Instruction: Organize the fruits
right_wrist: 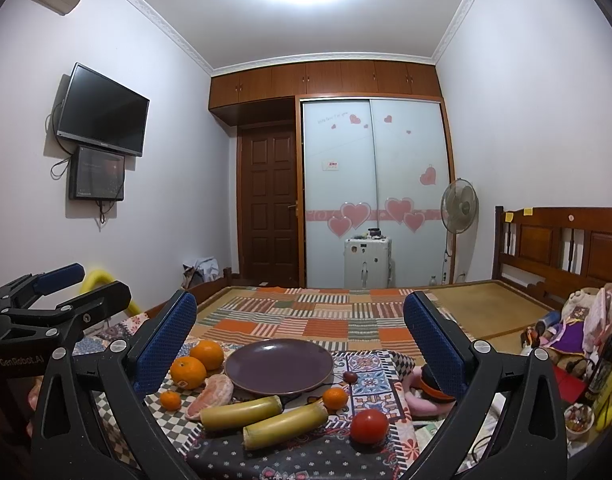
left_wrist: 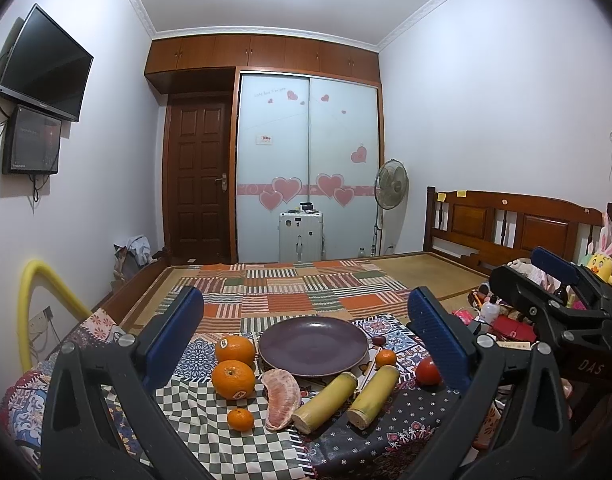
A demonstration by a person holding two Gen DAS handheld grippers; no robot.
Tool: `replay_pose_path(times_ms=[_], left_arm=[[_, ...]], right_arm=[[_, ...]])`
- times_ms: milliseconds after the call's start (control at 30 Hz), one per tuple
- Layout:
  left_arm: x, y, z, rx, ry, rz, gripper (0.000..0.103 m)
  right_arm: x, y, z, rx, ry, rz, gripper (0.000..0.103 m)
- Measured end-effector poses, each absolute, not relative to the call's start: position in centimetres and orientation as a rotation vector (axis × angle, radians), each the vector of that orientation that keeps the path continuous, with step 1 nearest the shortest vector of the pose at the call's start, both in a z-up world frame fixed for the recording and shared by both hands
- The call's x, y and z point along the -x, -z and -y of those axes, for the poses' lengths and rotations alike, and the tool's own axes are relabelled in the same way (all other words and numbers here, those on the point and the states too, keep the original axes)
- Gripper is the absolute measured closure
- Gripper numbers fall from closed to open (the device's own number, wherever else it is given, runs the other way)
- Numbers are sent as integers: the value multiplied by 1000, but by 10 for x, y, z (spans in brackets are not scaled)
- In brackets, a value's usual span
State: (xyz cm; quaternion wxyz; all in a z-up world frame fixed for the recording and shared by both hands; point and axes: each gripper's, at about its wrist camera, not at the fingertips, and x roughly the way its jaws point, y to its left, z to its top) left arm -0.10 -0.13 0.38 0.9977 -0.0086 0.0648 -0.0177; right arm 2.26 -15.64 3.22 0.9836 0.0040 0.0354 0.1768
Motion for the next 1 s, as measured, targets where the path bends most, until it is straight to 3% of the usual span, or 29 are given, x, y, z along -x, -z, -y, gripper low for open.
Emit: replay_pose_path(times_ms=[800,1000], left_arm=[[-2,-1,0,21,51,-140,0],[-13,9,-12,33,25,-175,0]], right_arm=[[-26,-28,155,-10,-349,-78,0],[-47,-13,159,-13,-303,-166,0]])
